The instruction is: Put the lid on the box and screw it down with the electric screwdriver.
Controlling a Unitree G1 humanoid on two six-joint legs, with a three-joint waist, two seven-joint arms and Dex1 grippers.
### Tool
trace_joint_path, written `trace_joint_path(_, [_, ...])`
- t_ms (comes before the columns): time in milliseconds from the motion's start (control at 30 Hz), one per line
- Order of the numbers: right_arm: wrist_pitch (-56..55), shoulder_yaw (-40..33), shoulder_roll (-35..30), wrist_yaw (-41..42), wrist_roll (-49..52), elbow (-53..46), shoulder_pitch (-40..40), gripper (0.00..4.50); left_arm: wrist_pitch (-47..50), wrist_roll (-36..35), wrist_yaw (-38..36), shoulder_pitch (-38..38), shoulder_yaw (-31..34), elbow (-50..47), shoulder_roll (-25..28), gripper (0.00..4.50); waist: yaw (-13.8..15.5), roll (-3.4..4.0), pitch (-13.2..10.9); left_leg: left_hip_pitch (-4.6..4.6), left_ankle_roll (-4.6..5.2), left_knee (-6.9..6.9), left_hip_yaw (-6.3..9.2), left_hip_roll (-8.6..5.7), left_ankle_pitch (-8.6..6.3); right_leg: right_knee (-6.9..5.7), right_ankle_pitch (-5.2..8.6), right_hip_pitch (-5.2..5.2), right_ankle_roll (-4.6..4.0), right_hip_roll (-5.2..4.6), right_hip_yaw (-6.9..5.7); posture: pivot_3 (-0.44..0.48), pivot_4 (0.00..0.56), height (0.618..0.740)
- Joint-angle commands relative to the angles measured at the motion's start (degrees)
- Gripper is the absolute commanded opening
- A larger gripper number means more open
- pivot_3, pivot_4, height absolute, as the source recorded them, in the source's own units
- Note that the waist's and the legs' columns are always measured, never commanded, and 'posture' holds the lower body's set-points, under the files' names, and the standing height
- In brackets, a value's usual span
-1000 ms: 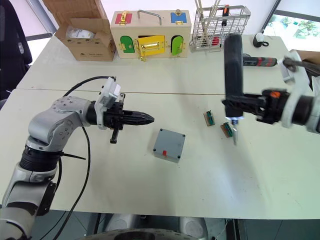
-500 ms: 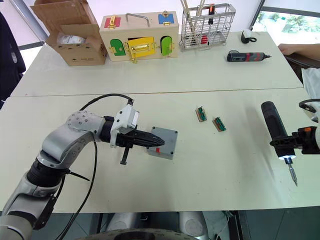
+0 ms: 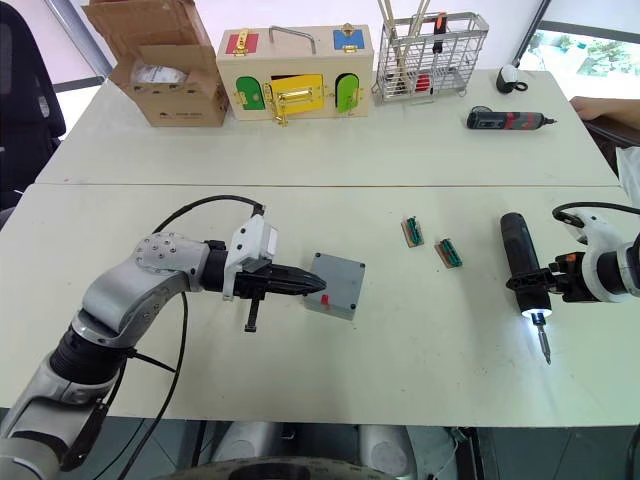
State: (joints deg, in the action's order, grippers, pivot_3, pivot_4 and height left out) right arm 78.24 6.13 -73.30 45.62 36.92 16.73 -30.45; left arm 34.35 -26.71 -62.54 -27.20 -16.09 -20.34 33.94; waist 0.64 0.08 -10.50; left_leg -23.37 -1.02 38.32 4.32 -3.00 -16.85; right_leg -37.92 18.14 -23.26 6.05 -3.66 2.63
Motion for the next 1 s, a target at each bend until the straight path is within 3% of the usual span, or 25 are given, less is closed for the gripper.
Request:
trace_joint_path(33, [-2.8, -1.9, -1.0, 0.6, -2.7, -3.3, 1.4, 4.49, -0.4, -0.9, -0.3, -0.2, 2.2, 0.8, 0.4, 0.00, 0.0, -0.01, 0.0, 0.00, 0.00, 0.01, 0.00, 0.00, 0.00, -0.01, 0.00, 0.01, 0.00, 0.00, 0.00, 0.000, 0.150, 0.740])
trace_joint_path(133, [-9.9, -3.4, -2.8, 1.2, -6.5, -5.6, 2.0, 4.49, 1.1, -3.3, 0.8, -1.5, 5.8, 4.2, -0.3, 0.00, 0.0, 0.00, 0.0, 0.00, 0.00, 0.03, 0.00, 0.00, 0.00, -0.07, -0.01, -0.03, 0.01, 0.00, -0.01, 0.000, 0.150, 0.740])
trace_joint_path(267, [-20.2, -9.0, -6.7, 7.9, -6.7, -13.8, 3.0, 4.49, 1.0, -3.3, 3.7, -4.0, 10.7, 11.2, -0.7, 0.00, 0.0, 0.19, 0.0, -0.05, -0.01, 0.01, -0.04, -0.04, 0.01, -0.18, 0.00, -0.18, 0.02, -0.01, -0.05, 0.000, 0.150, 0.740])
trace_joint_path(400, [-23.1, -19.4, -4.4, 13.8, -1.8, -34.1, 18.3, 4.49, -0.3, -0.1, 3.3, -3.3, 9.2, 14.2, 0.9, 0.00, 0.0, -0.07, 0.1, -0.04, -0.08, -0.12, 0.12, 0.06, 0.04, -0.16, 0.00, -0.18, 0.02, 0.08, -0.19, 0.000, 0.150, 0.740])
trace_joint_path(500, [-21.8, -22.0, 1.5, 11.0, 0.4, -46.2, 28.1, 4.49, -0.9, 2.6, 2.4, -1.1, 6.7, 13.8, 2.6, 0.00, 0.1, -0.25, 0.1, -0.04, -0.19, -0.11, 0.19, 0.09, 0.10, -0.16, 0.00, -0.14, 0.02, 0.09, -0.21, 0.000, 0.150, 0.740])
trace_joint_path(633, [-21.3, -18.2, 12.1, 3.5, 1.8, -55.5, 33.1, 4.49, -0.4, 3.8, 2.8, 1.7, 4.9, 12.2, 2.9, 0.00, 0.1, -0.29, 0.2, -0.06, -0.16, 0.04, 0.14, -0.07, 0.10, -0.20, -0.02, -0.09, 0.03, -0.06, -0.11, 0.000, 0.150, 0.740])
trace_joint_path(733, [-21.7, -13.2, 19.3, -2.8, -0.4, -57.1, 32.6, 4.49, 1.5, 2.8, 2.8, 2.5, 4.3, 9.8, 2.3, 0.00, 0.2, -0.32, 0.2, 0.01, 0.00, 0.19, 0.31, -0.07, 0.01, -0.21, -0.06, 0.09, 0.06, -0.04, -0.18, 0.000, 0.150, 0.740])
trace_joint_path(1000, [-19.8, -4.9, 28.4, -10.2, -1.3, -57.4, 29.2, 4.49, -5.4, 11.1, 0.3, 1.9, -3.1, 13.0, 3.3, 0.00, 0.0, -0.29, 0.2, -0.01, -0.28, 0.33, 0.33, -0.06, 0.16, -0.25, -0.06, 0.09, 0.06, 0.01, -0.20, 0.000, 0.150, 0.740])
